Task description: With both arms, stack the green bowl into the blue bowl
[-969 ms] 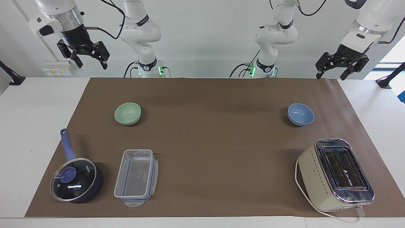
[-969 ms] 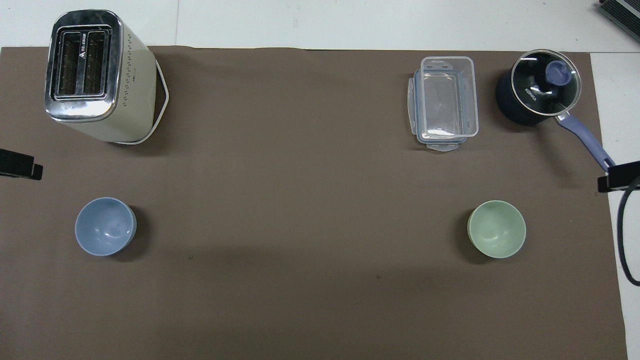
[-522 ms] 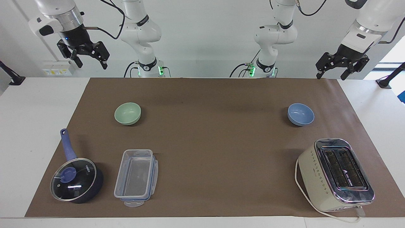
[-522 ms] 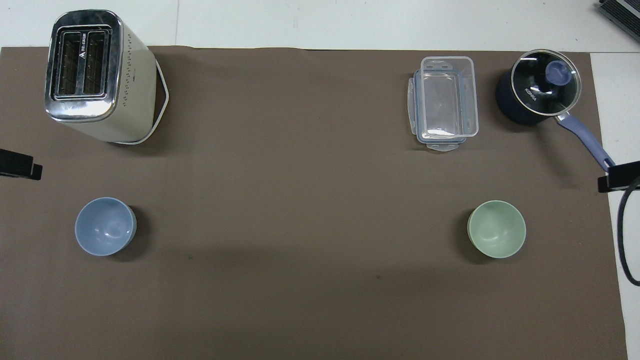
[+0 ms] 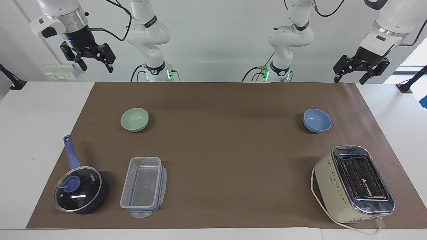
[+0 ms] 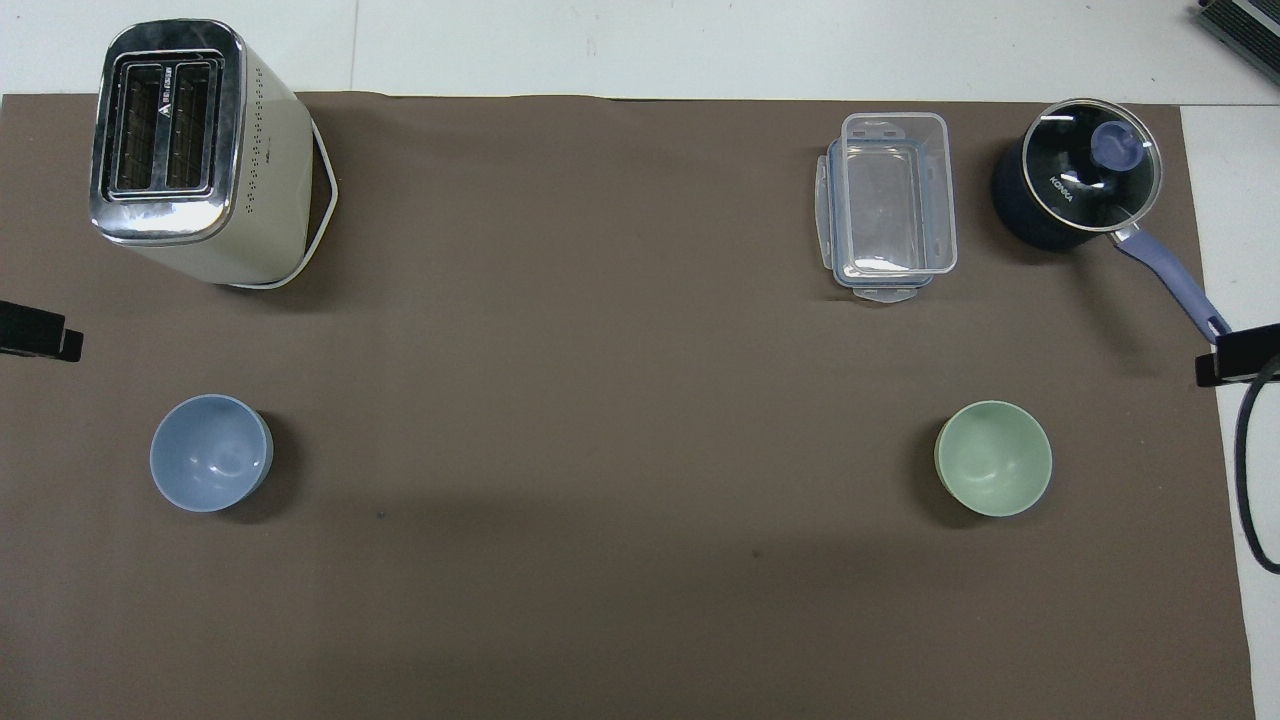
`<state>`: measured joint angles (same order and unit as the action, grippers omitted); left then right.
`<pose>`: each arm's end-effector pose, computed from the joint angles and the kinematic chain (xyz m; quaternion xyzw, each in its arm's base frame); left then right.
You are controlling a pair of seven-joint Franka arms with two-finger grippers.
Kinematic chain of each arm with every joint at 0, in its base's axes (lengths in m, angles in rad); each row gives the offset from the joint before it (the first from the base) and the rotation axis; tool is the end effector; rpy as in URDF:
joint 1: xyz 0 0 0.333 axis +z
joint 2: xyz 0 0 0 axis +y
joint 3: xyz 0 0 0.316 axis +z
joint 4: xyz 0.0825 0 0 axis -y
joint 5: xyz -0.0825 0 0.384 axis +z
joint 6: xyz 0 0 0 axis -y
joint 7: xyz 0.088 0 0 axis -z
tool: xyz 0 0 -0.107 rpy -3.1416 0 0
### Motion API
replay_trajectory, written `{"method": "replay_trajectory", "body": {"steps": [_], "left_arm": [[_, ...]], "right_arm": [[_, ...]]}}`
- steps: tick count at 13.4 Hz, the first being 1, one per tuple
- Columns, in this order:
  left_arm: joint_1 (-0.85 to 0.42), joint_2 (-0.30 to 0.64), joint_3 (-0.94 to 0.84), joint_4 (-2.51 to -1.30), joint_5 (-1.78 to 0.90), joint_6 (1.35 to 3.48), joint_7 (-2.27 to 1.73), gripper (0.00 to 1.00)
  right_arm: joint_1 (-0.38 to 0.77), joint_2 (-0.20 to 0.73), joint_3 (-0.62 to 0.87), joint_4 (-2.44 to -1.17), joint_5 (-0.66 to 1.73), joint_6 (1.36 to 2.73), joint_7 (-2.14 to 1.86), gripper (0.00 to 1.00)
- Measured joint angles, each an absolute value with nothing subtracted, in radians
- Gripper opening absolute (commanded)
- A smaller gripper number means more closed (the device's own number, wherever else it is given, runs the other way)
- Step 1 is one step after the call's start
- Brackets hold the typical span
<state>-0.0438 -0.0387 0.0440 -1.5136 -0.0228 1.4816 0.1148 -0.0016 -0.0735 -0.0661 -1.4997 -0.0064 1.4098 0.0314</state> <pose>0.5333 -0.0020 0.6644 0.9982 -0.0583 0.0040 0.0120 0.5121 -0.0371 0.6827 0.9987 -0.0499 -0.0083 0.0006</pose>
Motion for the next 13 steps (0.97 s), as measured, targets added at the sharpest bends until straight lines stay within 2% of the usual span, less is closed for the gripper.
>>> {"method": "replay_trajectory", "body": {"steps": [13], "left_arm": [[-0.027, -0.055, 0.048, -1.57, -0.039, 1.499, 0.164, 1.0]], "right_arm": [[-0.002, -0.074, -0.066, -1.501, -0.006, 1.41, 0.031, 1.0]]}}
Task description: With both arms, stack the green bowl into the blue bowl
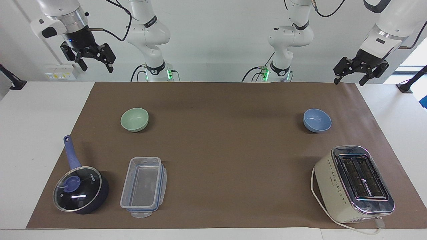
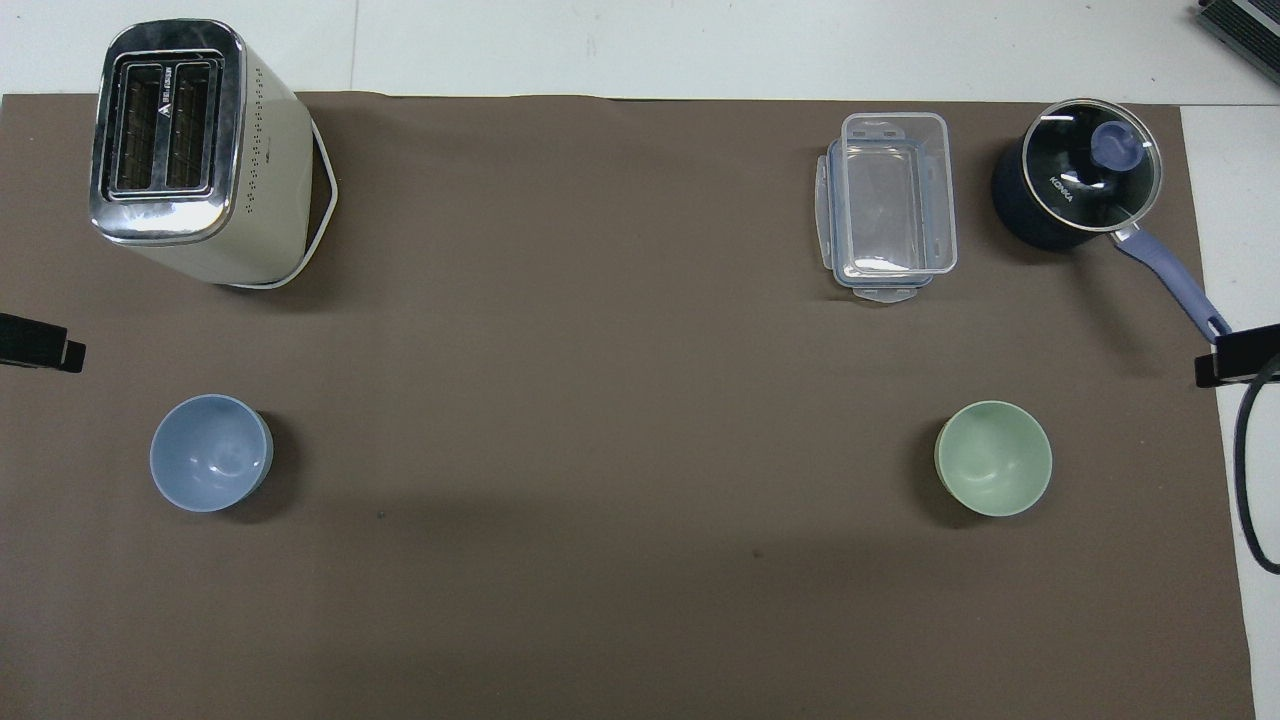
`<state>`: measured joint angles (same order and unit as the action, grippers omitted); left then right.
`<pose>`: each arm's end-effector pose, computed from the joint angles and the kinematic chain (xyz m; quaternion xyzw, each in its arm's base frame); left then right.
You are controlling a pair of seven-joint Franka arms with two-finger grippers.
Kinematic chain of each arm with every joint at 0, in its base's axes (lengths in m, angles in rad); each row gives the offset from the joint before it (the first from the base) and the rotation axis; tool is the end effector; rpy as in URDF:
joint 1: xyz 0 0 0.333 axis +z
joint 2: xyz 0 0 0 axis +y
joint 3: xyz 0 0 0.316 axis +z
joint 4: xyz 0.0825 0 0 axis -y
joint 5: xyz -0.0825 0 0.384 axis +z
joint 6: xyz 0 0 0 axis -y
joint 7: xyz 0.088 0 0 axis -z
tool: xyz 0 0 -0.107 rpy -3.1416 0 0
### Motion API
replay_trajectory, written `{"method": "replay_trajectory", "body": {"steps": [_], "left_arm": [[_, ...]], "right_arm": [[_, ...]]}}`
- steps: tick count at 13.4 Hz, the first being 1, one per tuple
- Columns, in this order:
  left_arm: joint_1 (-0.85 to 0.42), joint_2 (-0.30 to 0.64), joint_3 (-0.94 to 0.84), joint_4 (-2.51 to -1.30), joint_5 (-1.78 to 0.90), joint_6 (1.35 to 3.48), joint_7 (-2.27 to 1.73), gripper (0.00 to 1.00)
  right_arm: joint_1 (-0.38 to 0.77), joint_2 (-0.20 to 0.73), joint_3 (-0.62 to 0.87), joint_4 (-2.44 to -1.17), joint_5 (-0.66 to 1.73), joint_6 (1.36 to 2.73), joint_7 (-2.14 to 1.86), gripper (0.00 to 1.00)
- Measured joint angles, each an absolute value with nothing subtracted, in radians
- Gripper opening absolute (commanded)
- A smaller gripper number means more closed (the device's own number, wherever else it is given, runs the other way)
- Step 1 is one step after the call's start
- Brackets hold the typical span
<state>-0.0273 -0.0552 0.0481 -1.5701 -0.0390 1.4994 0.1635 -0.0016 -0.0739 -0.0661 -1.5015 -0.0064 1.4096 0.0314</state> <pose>0.5300 0.0074 0.6486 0.9971 -0.0726 -0.0058 0.0214 0.5120 -0.0371 0.6820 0.9987 -0.0499 -0.0091 0.0006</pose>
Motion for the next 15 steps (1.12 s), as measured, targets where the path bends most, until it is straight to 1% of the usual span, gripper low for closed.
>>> {"method": "replay_trajectory", "body": {"steps": [4, 12, 15], "left_arm": [[0.036, -0.06, 0.049, -1.655, -0.105, 1.54, 0.242, 1.0], [0.213, -0.055, 0.053, -1.953, -0.17, 1.811, 0.529, 1.0], [0.261, -0.022, 0.054, -2.039, -0.222, 1.889, 0.627, 1.0]], "right_arm": [[-0.002, -0.074, -0.066, -1.502, -0.006, 1.41, 0.031, 1.0], [-0.002, -0.079, -0.066, -1.506, -0.006, 1.41, 0.031, 1.0], [-0.002, -0.079, -0.066, -1.507, -0.006, 1.41, 0.031, 1.0]]}}
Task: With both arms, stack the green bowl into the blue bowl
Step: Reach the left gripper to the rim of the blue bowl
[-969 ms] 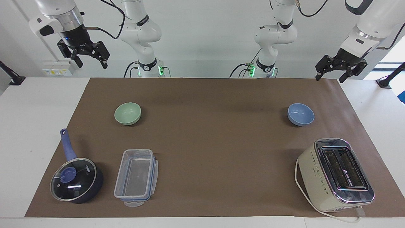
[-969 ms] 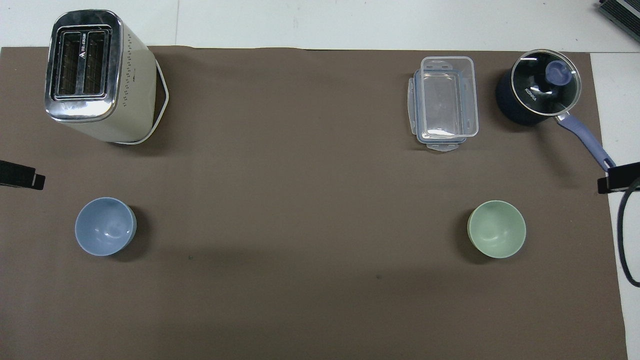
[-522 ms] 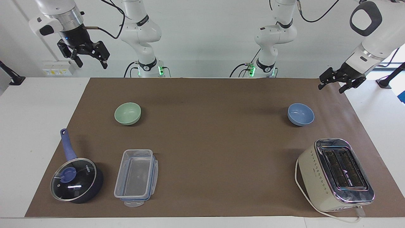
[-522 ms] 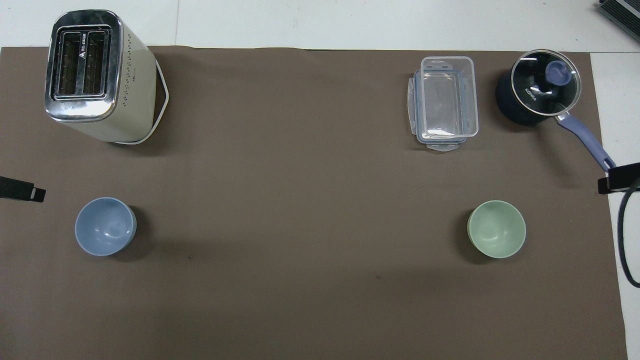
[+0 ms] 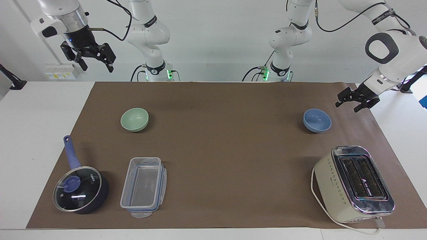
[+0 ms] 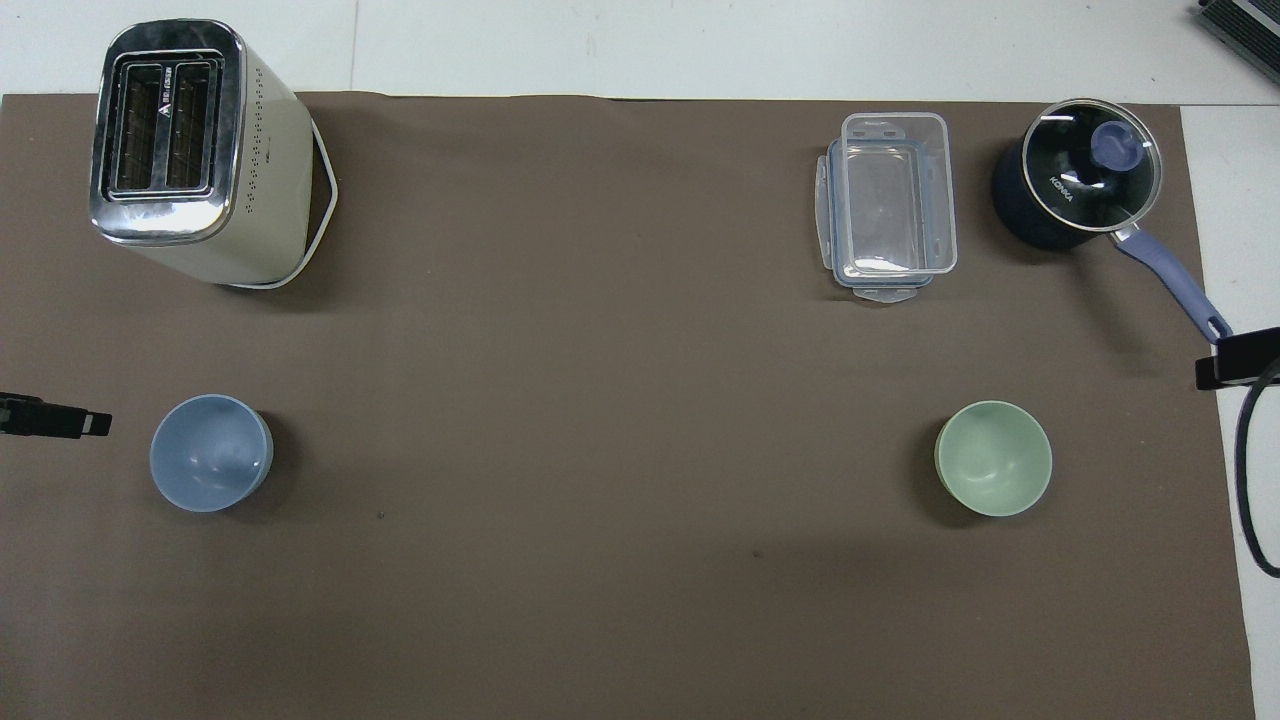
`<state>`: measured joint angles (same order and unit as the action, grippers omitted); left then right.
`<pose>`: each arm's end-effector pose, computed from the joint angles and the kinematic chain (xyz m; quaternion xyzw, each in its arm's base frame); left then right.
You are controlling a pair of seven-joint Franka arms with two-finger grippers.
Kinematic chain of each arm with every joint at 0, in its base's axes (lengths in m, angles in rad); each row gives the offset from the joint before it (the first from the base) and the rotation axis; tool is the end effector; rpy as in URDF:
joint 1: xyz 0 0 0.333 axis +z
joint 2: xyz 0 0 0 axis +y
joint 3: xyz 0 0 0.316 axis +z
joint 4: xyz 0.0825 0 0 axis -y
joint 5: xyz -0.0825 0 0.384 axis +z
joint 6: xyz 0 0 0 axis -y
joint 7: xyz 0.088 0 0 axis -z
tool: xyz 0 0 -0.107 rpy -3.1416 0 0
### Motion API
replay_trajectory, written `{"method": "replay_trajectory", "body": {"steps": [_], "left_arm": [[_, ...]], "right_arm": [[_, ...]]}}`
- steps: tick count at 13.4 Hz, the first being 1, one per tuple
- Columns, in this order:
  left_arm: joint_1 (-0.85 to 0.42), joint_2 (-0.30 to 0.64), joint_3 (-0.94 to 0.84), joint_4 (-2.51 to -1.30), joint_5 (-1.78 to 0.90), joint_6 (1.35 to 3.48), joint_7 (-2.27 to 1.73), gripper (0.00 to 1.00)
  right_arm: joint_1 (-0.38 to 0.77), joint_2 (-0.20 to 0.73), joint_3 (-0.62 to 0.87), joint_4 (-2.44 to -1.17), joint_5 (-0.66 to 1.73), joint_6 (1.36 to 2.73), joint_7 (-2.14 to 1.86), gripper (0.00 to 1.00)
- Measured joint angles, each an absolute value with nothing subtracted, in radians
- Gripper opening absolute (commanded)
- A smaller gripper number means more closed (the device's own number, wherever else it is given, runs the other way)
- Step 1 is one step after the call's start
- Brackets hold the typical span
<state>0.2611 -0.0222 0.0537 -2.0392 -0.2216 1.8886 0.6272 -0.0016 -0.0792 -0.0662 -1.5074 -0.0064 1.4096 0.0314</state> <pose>0.5107 0.1493 0.4437 0.9861 -0.1136 -0.0100 0.1209 0.5103 -0.0371 0.6821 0.9987 -0.0499 -0.0094 0.0004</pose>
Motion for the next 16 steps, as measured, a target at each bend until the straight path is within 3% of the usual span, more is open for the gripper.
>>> {"method": "replay_trajectory", "body": {"steps": [10, 11, 14, 15, 16], "left_arm": [[0.308, 0.059, 0.051, -2.195, -0.302, 2.116, 0.767, 0.99], [0.307, 0.064, 0.048, -2.206, -0.323, 2.133, 0.771, 0.85], [0.307, 0.078, 0.042, -2.235, -0.361, 2.179, 0.773, 0.59], [0.306, 0.081, 0.04, -2.243, -0.368, 2.188, 0.773, 0.46], [0.304, 0.082, 0.039, -2.254, -0.38, 2.203, 0.773, 0.25]], "right_arm": [[-0.002, -0.08, -0.066, -1.508, -0.006, 1.41, 0.031, 1.0], [-0.002, -0.08, -0.066, -1.508, -0.006, 1.41, 0.031, 1.0], [-0.002, -0.08, -0.066, -1.508, -0.006, 1.41, 0.031, 1.0], [-0.002, -0.08, -0.066, -1.508, -0.006, 1.41, 0.031, 1.0], [-0.002, -0.08, -0.066, -1.509, -0.006, 1.41, 0.031, 1.0]]}}
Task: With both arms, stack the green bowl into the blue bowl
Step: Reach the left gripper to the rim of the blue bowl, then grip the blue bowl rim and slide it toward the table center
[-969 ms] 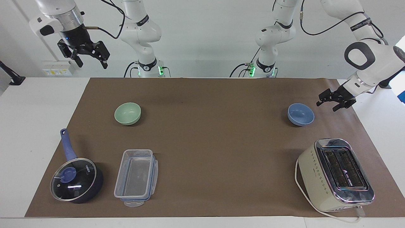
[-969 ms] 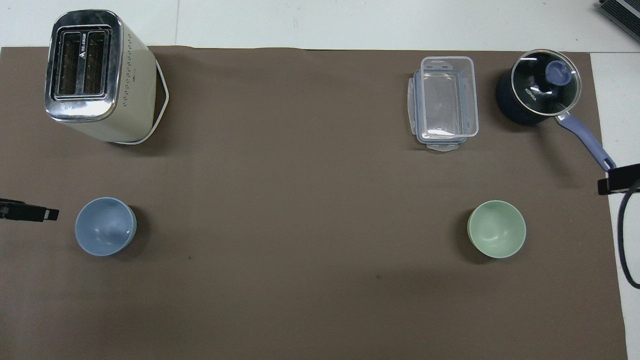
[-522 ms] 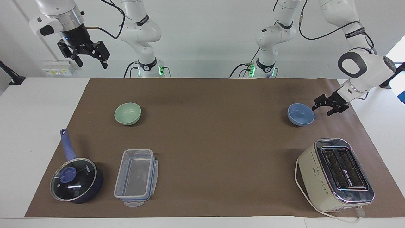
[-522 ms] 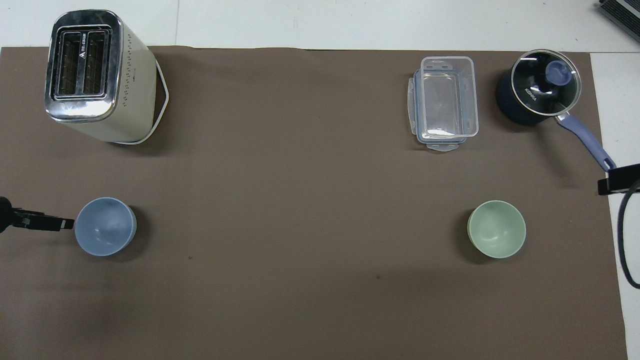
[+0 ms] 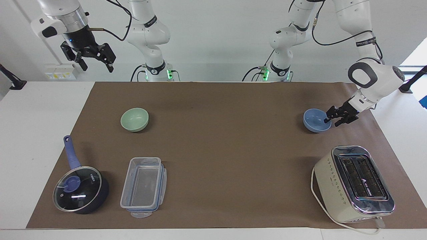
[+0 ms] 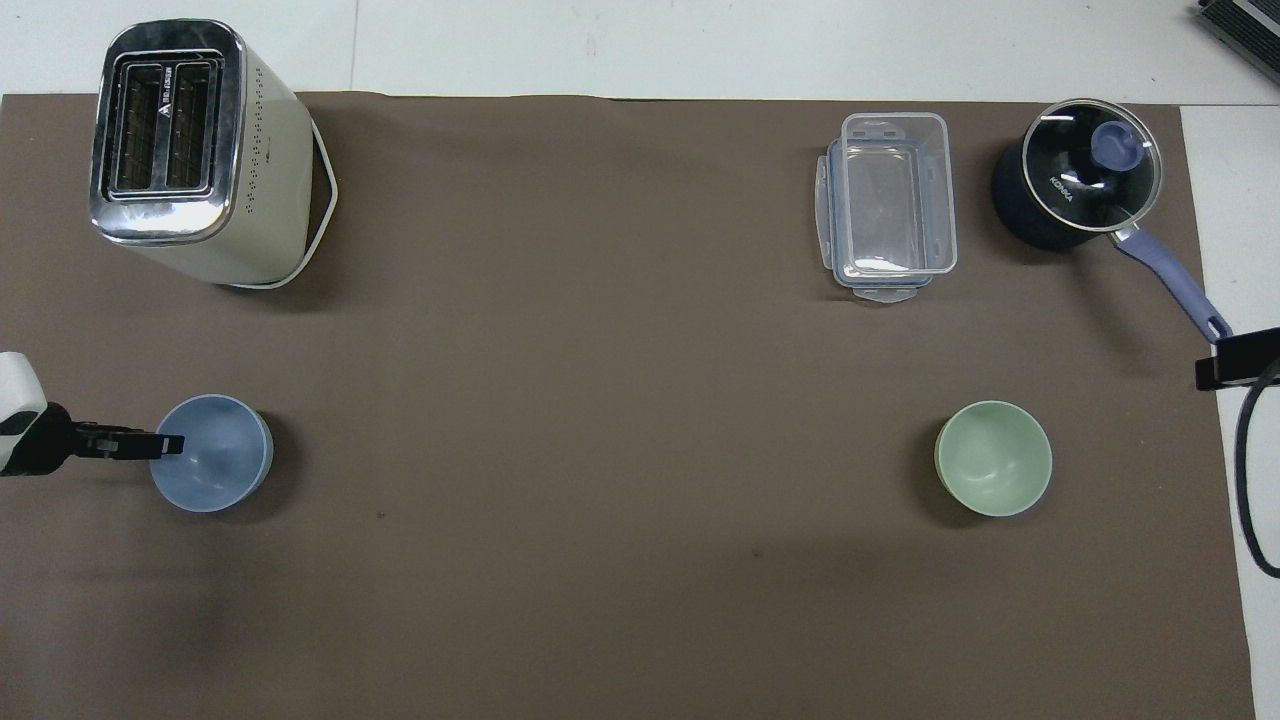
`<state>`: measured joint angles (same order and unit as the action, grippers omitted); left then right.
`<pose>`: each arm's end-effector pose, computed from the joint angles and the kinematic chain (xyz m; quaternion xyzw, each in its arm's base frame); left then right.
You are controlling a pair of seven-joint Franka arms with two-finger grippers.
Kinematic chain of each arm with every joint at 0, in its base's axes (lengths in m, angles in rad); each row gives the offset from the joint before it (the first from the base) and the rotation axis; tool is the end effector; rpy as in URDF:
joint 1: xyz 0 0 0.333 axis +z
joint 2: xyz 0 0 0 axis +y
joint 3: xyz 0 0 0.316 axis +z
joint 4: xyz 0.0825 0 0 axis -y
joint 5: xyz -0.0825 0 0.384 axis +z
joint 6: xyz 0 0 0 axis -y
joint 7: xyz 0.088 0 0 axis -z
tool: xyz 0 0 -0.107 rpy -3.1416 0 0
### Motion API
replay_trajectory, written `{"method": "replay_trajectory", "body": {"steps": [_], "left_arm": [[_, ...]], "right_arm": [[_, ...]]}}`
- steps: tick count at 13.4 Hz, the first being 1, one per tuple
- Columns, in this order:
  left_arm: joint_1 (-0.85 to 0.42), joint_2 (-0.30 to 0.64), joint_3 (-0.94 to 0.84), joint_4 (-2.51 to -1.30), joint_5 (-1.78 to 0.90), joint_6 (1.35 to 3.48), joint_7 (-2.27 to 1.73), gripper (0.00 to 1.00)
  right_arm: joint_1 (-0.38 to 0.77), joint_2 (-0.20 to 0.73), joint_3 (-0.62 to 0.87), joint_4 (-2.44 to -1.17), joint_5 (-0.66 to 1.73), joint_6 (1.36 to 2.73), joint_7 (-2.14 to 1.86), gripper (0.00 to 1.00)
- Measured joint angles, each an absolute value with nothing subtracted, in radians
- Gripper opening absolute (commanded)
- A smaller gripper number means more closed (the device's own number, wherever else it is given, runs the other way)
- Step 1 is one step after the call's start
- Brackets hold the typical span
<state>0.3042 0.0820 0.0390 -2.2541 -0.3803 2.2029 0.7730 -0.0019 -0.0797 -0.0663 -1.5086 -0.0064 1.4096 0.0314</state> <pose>0.4910 0.1619 0.3187 0.9834 -0.0902 0.0206 0.1559 0.5102 -0.0374 0.6818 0.9987 -0.0501 -0.0097 0.0004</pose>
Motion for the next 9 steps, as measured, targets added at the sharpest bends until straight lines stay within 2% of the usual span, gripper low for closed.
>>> {"method": "replay_trajectory", "body": {"steps": [1, 9], "left_arm": [[0.301, 0.082, 0.037, -2.266, -0.39, 2.215, 0.773, 0.02], [0.29, 0.064, 0.03, -2.273, -0.412, 2.179, 0.776, 0.0]], "right_arm": [[-0.002, -0.08, -0.066, -1.509, -0.006, 1.41, 0.031, 1.0], [-0.003, -0.081, -0.067, -1.509, -0.006, 1.41, 0.031, 1.0]]}}
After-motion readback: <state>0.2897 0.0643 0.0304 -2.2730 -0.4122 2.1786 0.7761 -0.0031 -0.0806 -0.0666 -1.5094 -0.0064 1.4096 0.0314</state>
